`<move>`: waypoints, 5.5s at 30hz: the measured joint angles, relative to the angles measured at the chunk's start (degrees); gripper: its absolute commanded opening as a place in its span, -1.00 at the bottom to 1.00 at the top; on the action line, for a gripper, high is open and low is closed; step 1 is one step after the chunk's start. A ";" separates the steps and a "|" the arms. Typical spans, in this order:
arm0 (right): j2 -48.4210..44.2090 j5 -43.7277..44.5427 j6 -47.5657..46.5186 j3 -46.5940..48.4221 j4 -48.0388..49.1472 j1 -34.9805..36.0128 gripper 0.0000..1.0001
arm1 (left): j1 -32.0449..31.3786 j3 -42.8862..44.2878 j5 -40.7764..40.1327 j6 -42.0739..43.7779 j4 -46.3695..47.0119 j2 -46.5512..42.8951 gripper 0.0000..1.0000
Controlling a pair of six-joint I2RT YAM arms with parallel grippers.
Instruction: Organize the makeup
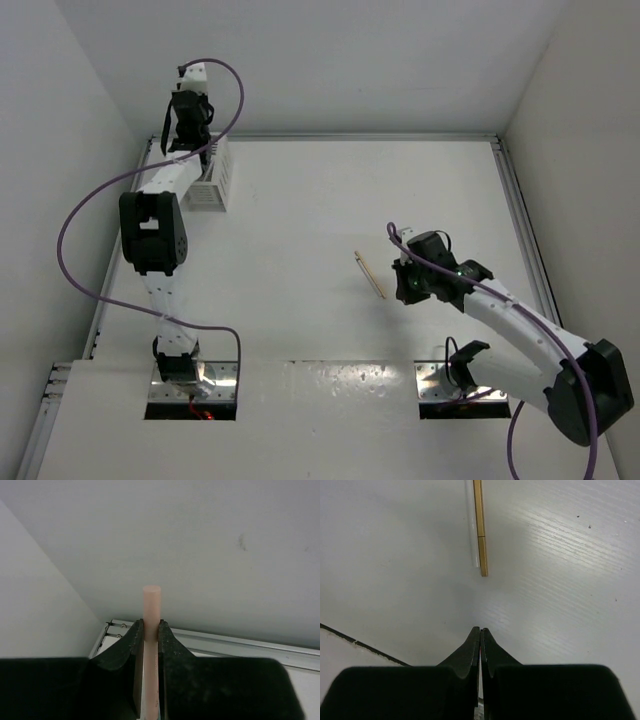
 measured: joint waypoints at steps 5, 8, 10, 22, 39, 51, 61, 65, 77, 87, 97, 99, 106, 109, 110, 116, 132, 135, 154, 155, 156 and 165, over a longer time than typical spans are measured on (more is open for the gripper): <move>2.93 0.02 -0.02 0.00 0.98 0.00 -1.00 | 1.01 -0.02 2.71 -1.38 0.87 1.86 -1.00; 4.46 0.00 -0.22 0.02 1.44 0.00 -1.00 | 1.22 -1.86 4.02 -2.86 3.54 1.86 -1.00; 5.01 0.00 -0.55 0.09 1.42 0.00 -1.00 | 1.22 -4.15 4.68 -3.63 4.39 1.86 -1.00; 5.03 2.38 -1.49 0.48 1.16 -2.01 -0.32 | 2.80 -12.26 8.44 -6.93 3.32 2.91 0.15; 33.18 -0.90 -10.43 18.84 1.42 -2.71 -0.57 | 3.08 -8.09 15.15 -13.16 -20.65 -15.80 0.30; 40.89 -4.13 -11.08 20.92 2.32 -2.29 -0.62 | 3.02 -26.51 22.05 -14.58 -21.66 -34.82 0.30; 43.25 -4.00 -10.12 21.79 3.02 -1.84 -0.64 | 3.02 -33.18 22.25 -15.76 -25.03 -34.71 0.30; 43.87 -3.89 -9.44 22.47 2.56 -2.27 -0.64 | 3.02 -33.35 22.53 -16.09 -24.98 -34.71 0.30; 45.90 -5.18 -8.02 24.85 0.57 -4.37 -1.00 | 2.14 -34.88 24.85 -16.39 -25.22 -34.99 0.15; 34.80 -4.33 -10.03 22.56 3.54 -5.11 -1.00 | -4.22 -35.45 31.69 -8.94 -27.21 -39.30 0.15; 25.46 -6.05 -6.56 21.75 17.75 -1.44 -1.00 | -9.88 -35.71 49.96 -17.07 -26.01 -39.71 0.28; 25.88 -6.80 -5.05 21.73 21.27 0.39 -1.00 | -11.85 -35.85 52.98 -19.10 -25.00 -39.71 0.32; 32.72 -7.21 -2.03 26.56 29.09 6.80 -1.00 | -16.94 -37.24 56.37 -22.82 -22.25 -39.71 0.38; 33.62 -7.21 -1.57 27.41 30.05 8.20 -1.00 | -17.11 -38.91 55.84 -23.50 -21.77 -39.71 0.38; 33.66 -7.02 -1.36 27.45 30.27 8.33 -1.00 | -17.22 -39.39 55.30 -23.54 -21.77 -39.71 0.38; 33.64 -6.34 -0.46 27.45 31.91 8.41 -1.00 | -17.38 -39.87 51.93 -23.87 -21.40 -38.97 0.36; 34.32 -6.84 2.80 27.21 35.93 9.66 -1.00 | -20.44 -40.52 51.30 -29.20 -18.36 -34.86 -1.00; 34.51 -6.88 3.15 27.19 35.93 9.66 -0.68 | -20.57 -40.52 50.82 -29.20 -18.64 -34.75 -1.00; 24.92 1.29 -4.52 19.65 22.53 9.31 0.94 | -3.85 -35.23 19.12 -5.64 -13.25 -34.12 -1.00; 24.24 2.10 -4.92 18.62 21.73 9.29 0.94 | -2.97 -34.99 18.40 -5.07 -11.80 -33.29 -1.00; 23.80 2.45 -5.18 17.79 21.07 9.18 0.94 | -2.21 -34.56 17.68 -4.68 -10.38 -32.24 -1.00; 23.32 4.85 -7.08 15.10 16.44 9.05 0.96 | 0.09 -32.37 14.71 -3.08 -3.72 -24.00 -1.00</move>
